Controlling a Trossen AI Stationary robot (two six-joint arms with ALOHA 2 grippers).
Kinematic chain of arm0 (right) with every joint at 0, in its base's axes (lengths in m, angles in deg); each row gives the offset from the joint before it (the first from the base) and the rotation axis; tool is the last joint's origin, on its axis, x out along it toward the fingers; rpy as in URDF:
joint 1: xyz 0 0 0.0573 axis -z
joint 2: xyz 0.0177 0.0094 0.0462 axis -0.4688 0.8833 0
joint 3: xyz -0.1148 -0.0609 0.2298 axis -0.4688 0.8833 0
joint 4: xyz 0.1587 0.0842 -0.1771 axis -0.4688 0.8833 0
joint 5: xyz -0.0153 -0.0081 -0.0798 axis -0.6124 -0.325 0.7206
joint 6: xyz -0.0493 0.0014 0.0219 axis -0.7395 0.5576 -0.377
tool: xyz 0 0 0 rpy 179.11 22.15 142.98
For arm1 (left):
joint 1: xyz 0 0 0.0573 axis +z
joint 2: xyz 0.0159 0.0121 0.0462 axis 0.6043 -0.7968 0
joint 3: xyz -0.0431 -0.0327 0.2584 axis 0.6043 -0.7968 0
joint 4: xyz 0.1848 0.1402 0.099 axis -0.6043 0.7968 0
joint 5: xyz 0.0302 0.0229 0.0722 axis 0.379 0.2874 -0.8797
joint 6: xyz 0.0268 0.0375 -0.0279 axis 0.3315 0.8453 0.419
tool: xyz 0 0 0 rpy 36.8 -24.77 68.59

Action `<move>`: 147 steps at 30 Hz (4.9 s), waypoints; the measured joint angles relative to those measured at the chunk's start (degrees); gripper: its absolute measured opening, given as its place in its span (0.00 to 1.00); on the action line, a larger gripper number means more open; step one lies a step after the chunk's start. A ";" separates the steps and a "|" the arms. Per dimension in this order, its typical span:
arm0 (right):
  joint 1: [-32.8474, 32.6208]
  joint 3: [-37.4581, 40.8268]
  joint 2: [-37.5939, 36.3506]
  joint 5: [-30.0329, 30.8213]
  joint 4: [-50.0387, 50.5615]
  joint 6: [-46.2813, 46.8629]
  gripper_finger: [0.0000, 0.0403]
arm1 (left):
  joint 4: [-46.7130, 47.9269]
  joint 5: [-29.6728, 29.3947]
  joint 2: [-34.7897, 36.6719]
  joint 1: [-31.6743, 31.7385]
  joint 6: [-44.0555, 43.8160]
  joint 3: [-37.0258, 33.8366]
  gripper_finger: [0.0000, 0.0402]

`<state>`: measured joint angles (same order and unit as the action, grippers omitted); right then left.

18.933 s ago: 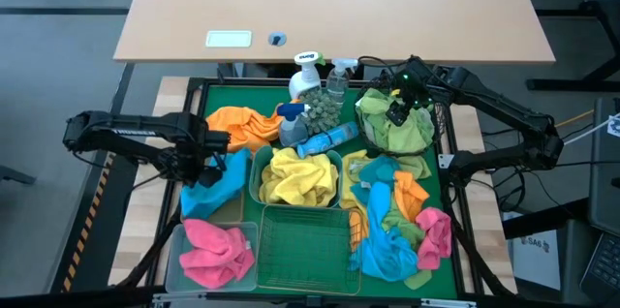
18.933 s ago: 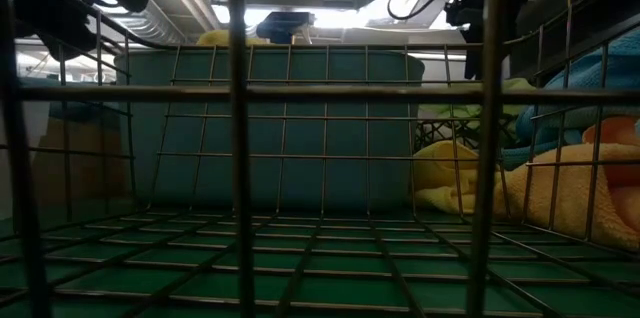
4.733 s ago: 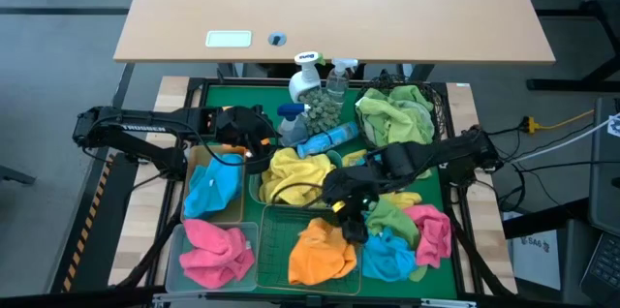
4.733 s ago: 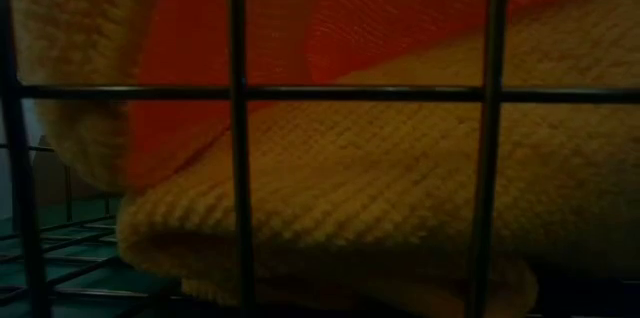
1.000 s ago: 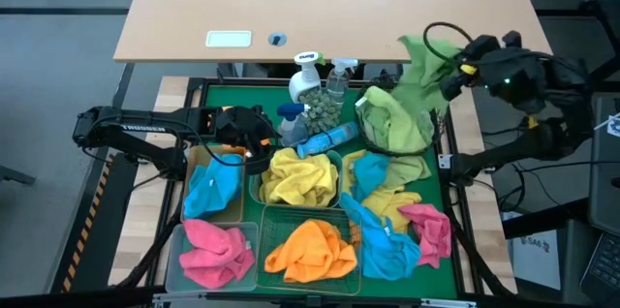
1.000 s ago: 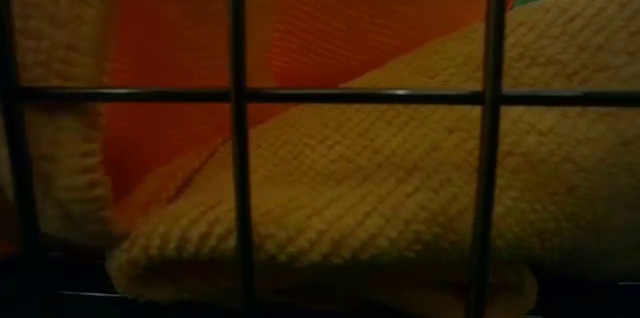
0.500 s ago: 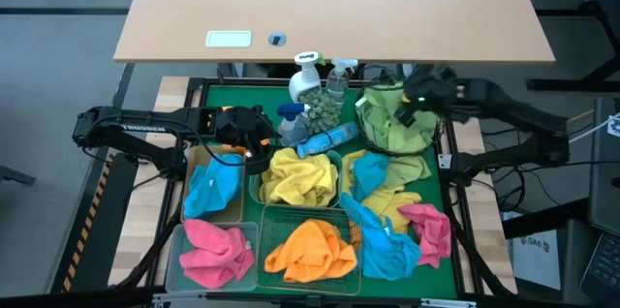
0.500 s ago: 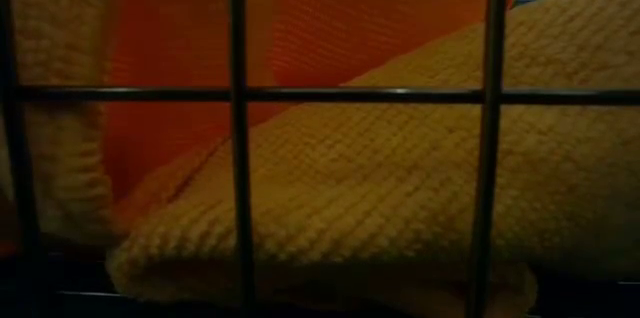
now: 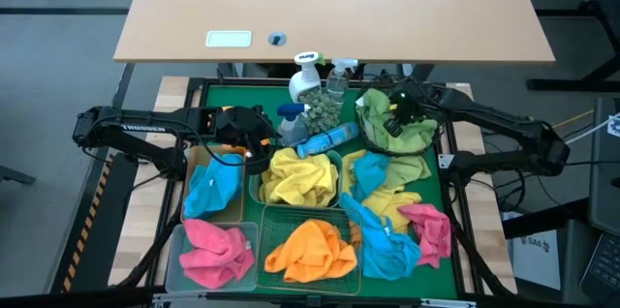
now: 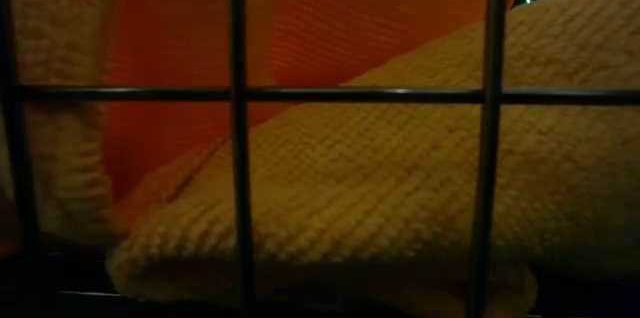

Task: Sort microfiber towel by color & place in baskets
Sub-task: Put the green microfiber towel into the black wire basket, then put the orange microfiber towel into the gold wire basket

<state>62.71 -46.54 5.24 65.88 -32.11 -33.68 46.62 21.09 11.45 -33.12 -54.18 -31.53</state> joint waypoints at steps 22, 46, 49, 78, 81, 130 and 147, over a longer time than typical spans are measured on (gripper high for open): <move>3.52 3.88 -0.04 -5.25 -0.60 0.04 0.19 | 9.82 -1.76 -0.01 0.93 -8.39 0.00 0.37; 3.48 -20.02 0.00 -9.45 19.77 2.89 0.56 | 21.00 -5.92 -0.02 12.44 -19.39 -8.12 0.37; 3.48 -22.10 0.00 -12.35 19.74 2.89 0.56 | 20.09 -5.87 -0.02 13.02 -19.47 -10.79 0.37; -15.40 -26.39 0.00 -28.43 11.08 5.05 0.56 | 4.72 -7.27 -0.04 13.07 -17.65 -19.61 0.02; -20.27 -26.24 0.00 -25.57 11.01 5.06 0.56 | 5.19 -7.29 0.35 13.07 -15.98 -16.62 0.01; -38.88 -11.11 0.00 -10.26 6.38 9.10 0.56 | 0.62 -9.28 -12.75 -30.83 -17.40 38.27 0.00; -38.88 -11.11 0.00 -10.26 6.40 8.84 0.56 | -1.69 -16.28 -25.14 -35.58 -24.96 38.27 0.00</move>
<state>23.83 -57.66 5.24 55.63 -25.71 -24.84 44.93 4.80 -13.69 -68.70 -79.15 6.74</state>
